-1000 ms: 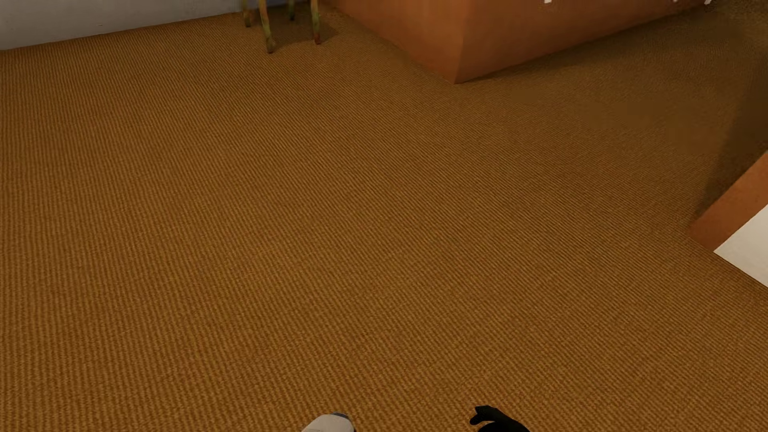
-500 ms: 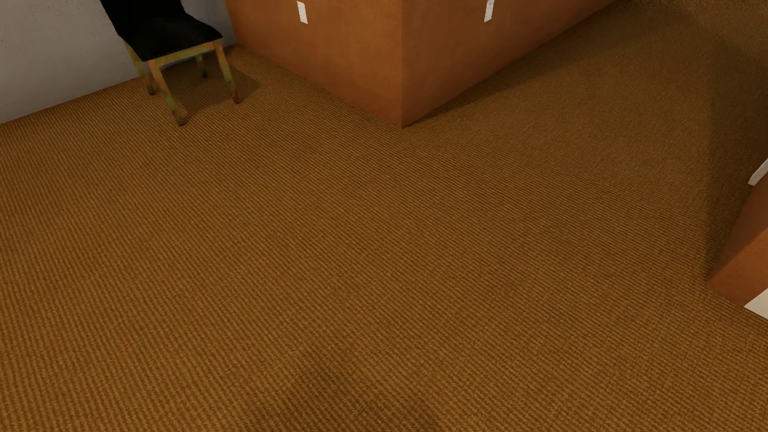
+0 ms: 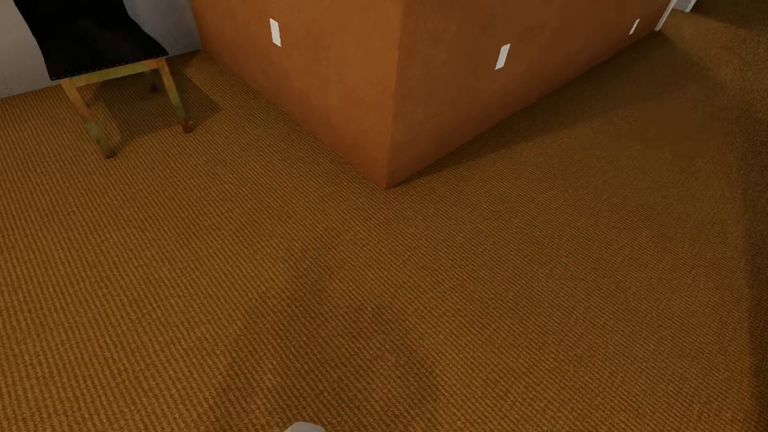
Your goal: Circle corner
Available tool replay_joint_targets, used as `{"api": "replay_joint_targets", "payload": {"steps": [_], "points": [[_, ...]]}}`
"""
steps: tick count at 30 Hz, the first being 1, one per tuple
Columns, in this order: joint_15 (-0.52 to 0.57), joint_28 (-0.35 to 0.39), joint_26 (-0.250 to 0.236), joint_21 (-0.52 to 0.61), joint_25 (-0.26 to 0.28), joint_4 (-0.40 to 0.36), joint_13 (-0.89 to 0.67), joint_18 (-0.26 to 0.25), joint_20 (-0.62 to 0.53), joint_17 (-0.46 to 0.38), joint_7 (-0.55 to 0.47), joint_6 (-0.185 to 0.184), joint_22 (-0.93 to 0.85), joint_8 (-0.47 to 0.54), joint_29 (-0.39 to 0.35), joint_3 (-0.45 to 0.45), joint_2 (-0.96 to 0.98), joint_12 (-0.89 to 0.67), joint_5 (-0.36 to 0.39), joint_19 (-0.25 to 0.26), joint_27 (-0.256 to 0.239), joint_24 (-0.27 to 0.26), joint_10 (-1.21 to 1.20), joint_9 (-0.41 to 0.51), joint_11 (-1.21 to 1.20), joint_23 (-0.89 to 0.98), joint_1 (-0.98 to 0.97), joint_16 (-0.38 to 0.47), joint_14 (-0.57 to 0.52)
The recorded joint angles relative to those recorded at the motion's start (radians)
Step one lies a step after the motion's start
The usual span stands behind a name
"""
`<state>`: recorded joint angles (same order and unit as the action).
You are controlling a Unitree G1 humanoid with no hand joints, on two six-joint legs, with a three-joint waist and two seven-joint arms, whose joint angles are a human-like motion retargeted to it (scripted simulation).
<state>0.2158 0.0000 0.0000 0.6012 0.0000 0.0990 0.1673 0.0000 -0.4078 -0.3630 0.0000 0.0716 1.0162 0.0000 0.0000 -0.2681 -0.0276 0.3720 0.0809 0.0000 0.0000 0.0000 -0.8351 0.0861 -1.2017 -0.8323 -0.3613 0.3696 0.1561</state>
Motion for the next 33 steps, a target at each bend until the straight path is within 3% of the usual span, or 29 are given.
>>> {"api": "replay_joint_targets", "payload": {"steps": [2,5,6,8,9,10,11,12,13,14,15,16,18,20,23,25,26,27,28,29,30,32,33], "points": [[0.000,0.000,0.000,0.018,0.000,0.041,0.014,0.000,-0.013,0.035,0.000,-0.033,-0.034,0.000,0.000,0.092,0.216,-0.009,0.004,0.000,0.000,0.000,0.092,0.010,-0.001,-0.068,0.180,-0.020,0.033],[0.058,0.000,0.000,0.053,0.000,0.080,0.101,0.000,-0.034,0.023,0.000,-0.094,-0.189,0.000,0.000,0.272,0.471,0.003,-0.002,0.000,0.000,0.000,0.239,0.001,0.364,-0.066,0.443,-0.005,0.136],[-0.010,0.000,0.000,0.045,0.000,0.079,0.125,0.000,-0.023,0.012,0.000,-0.094,-0.237,0.000,0.000,0.329,0.537,-0.003,-0.017,0.000,0.000,0.000,0.265,-0.002,0.501,-0.065,0.516,0.010,0.164],[-0.334,0.000,0.000,0.045,0.000,0.078,0.177,0.000,-0.041,-0.003,0.000,-0.097,-0.276,0.000,0.000,0.453,0.621,-0.044,-0.076,0.000,0.000,0.000,0.278,-0.013,0.690,-0.102,0.619,0.051,0.201],[-0.428,0.000,0.000,0.054,0.000,0.089,0.206,0.000,-0.046,-0.019,0.000,-0.109,-0.270,0.000,0.000,0.511,0.633,-0.067,-0.117,0.000,0.000,0.000,0.272,-0.007,0.711,-0.118,0.668,0.057,0.183],[-0.246,0.000,0.000,0.049,0.000,0.109,0.236,0.000,-0.040,-0.022,0.000,-0.128,-0.255,0.000,0.000,0.544,0.673,-0.081,-0.135,0.000,0.000,0.000,0.264,-0.016,0.679,-0.152,0.709,0.058,0.124],[0.016,0.000,0.000,0.080,0.000,0.136,0.252,0.000,-0.011,-0.025,0.000,-0.156,-0.245,0.000,0.000,0.537,0.739,-0.081,-0.113,0.000,0.000,0.000,0.229,-0.027,0.574,-0.180,0.723,0.051,0.011],[0.087,0.000,0.000,0.121,0.000,0.171,0.245,0.000,0.004,-0.023,0.000,-0.207,-0.217,0.000,0.000,0.515,0.762,-0.075,-0.050,0.000,0.000,0.000,0.136,-0.036,0.487,-0.218,0.685,0.034,-0.158],[0.041,0.000,0.000,0.154,0.000,0.152,0.227,0.000,0.004,-0.024,0.000,-0.208,-0.176,0.000,0.000,0.479,0.722,-0.065,-0.009,0.000,0.000,0.000,-0.008,-0.030,0.435,-0.239,0.633,0.025,-0.295],[0.003,0.000,0.000,0.135,0.000,0.140,0.216,0.000,-0.022,-0.025,0.000,-0.214,-0.153,0.000,0.000,0.447,0.682,-0.068,0.042,0.000,0.000,0.000,-0.194,-0.031,0.405,-0.221,0.518,0.023,-0.315],[-0.028,0.000,0.000,0.084,0.000,0.143,0.201,0.000,-0.043,-0.012,0.000,-0.220,-0.142,0.000,0.000,0.400,0.577,-0.075,0.098,0.000,0.000,0.000,-0.358,-0.005,0.428,-0.216,0.445,0.020,-0.216],[-0.072,0.000,0.000,0.078,0.000,0.098,0.167,0.000,-0.051,-0.011,0.000,-0.205,-0.133,0.000,0.000,0.357,0.474,-0.068,0.134,0.000,0.000,0.000,-0.476,0.009,0.461,-0.188,0.335,0.016,-0.079],[-0.219,0.000,0.000,0.049,0.000,0.048,0.105,0.000,-0.077,-0.023,0.000,-0.175,-0.134,0.000,0.000,0.249,0.264,-0.045,0.173,0.000,0.000,0.000,-0.504,0.006,0.571,-0.064,0.102,0.004,0.100],[-0.358,0.000,0.000,-0.051,0.000,0.005,0.060,0.000,-0.082,-0.030,0.000,-0.130,-0.140,0.000,0.000,0.128,0.000,-0.021,0.120,0.000,0.000,0.000,-0.225,0.040,0.700,0.065,0.016,0.007,0.102],[-0.569,0.000,0.000,-0.122,0.000,0.056,-0.063,0.000,-0.058,-0.042,0.000,-0.119,-0.161,0.000,0.000,0.007,-0.203,0.005,0.079,0.000,0.000,0.000,0.310,0.007,0.788,0.194,-0.084,0.006,0.045],[-0.613,0.000,0.000,-0.158,0.000,0.090,-0.103,0.000,-0.046,-0.049,0.000,-0.121,-0.158,0.000,0.000,-0.035,-0.313,0.022,0.027,0.000,0.000,0.000,0.341,-0.014,0.784,0.249,-0.150,0.005,0.076],[-0.585,0.000,0.000,-0.184,0.000,0.078,-0.086,0.000,-0.042,-0.046,0.000,-0.112,-0.143,0.000,0.000,-0.056,-0.371,0.027,-0.006,0.000,0.000,0.000,0.246,-0.010,0.753,0.277,-0.163,0.004,0.072],[-0.497,0.000,0.000,-0.199,0.000,0.064,-0.072,0.000,-0.048,-0.030,0.000,-0.094,-0.103,0.000,0.000,-0.065,-0.369,0.022,-0.027,0.000,0.000,0.000,0.135,-0.035,0.674,0.259,-0.212,0.002,-0.006],[-0.319,0.000,0.000,-0.195,0.000,0.013,-0.046,0.000,-0.056,-0.001,0.000,-0.051,-0.051,0.000,0.000,-0.061,-0.356,0.018,-0.065,0.000,0.000,0.000,0.025,-0.048,0.550,0.203,-0.219,-0.001,-0.028],[-0.114,0.000,0.000,-0.170,0.000,-0.021,-0.017,0.000,-0.069,0.010,0.000,-0.044,-0.009,0.000,0.000,-0.037,-0.315,0.002,-0.073,0.000,0.000,0.000,-0.038,-0.036,0.379,0.154,-0.161,-0.002,0.016],[-0.011,0.000,0.000,-0.108,0.000,-0.058,-0.013,0.000,-0.060,0.012,0.000,-0.042,0.020,0.000,0.000,-0.020,-0.203,-0.019,-0.079,0.000,0.000,0.000,-0.055,-0.034,0.143,0.093,-0.106,-0.012,0.069],[-0.108,0.000,0.000,0.008,0.000,-0.085,0.000,0.000,-0.069,0.011,0.000,-0.068,-0.024,0.000,0.000,0.068,0.022,-0.044,-0.046,0.000,0.000,0.000,0.046,-0.020,-0.165,-0.003,0.092,-0.017,0.100],[-0.133,0.000,0.000,0.011,0.000,-0.088,0.031,0.000,-0.066,0.016,0.000,-0.092,-0.047,0.000,0.000,0.130,0.125,-0.061,-0.018,0.000,0.000,0.000,0.105,-0.013,-0.190,-0.045,0.187,-0.020,0.098]]}}
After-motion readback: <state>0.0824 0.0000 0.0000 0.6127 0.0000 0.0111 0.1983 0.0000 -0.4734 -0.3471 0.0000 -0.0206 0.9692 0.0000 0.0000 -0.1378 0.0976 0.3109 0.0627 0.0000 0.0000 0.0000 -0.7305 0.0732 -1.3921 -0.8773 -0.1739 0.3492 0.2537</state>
